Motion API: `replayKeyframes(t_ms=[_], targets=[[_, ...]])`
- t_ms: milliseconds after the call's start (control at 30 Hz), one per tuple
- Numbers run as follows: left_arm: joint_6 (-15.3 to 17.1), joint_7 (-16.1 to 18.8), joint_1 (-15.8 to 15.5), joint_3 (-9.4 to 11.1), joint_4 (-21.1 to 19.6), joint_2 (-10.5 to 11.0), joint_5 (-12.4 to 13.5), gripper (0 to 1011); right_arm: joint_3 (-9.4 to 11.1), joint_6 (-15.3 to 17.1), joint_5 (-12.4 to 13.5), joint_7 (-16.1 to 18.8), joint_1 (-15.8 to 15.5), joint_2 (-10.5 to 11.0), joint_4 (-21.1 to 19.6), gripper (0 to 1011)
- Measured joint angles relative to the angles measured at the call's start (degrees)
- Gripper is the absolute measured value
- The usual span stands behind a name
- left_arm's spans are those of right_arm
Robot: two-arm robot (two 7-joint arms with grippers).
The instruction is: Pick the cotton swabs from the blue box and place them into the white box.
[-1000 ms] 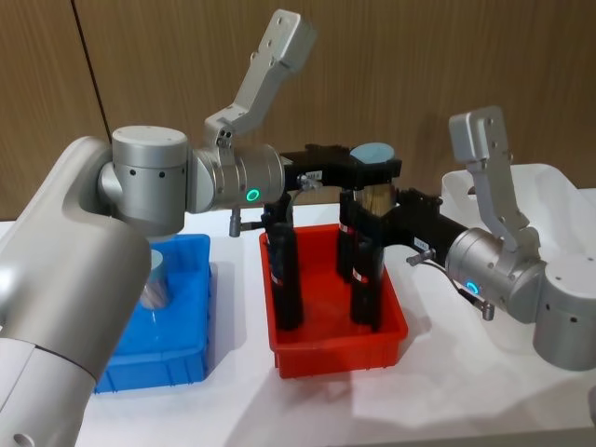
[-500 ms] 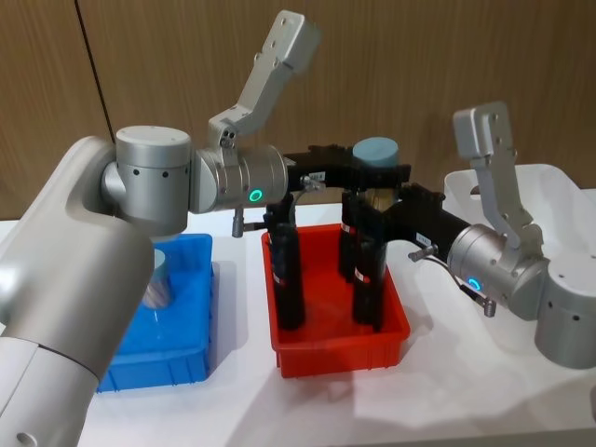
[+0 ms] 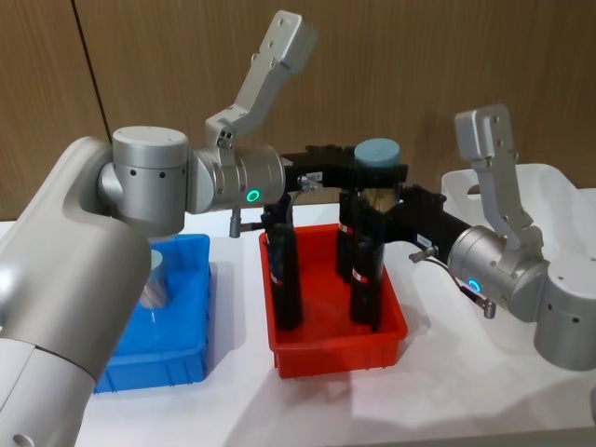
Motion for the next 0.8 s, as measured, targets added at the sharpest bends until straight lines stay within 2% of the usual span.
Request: replayKeyframes(t_ms=[400, 800], targets=[[0.0, 0.0, 0.0, 0.0, 0.0, 0.0, 0.0, 1004, 1.1, -0.5, 0.5, -2.0, -0.3, 0.9, 1.9, 642], [0.0, 0.0, 0.0, 0.0, 0.0, 0.0, 0.0, 1004, 3.4, -1.4, 1.1, -4.7, 0.3, 2.3, 5.4, 642]])
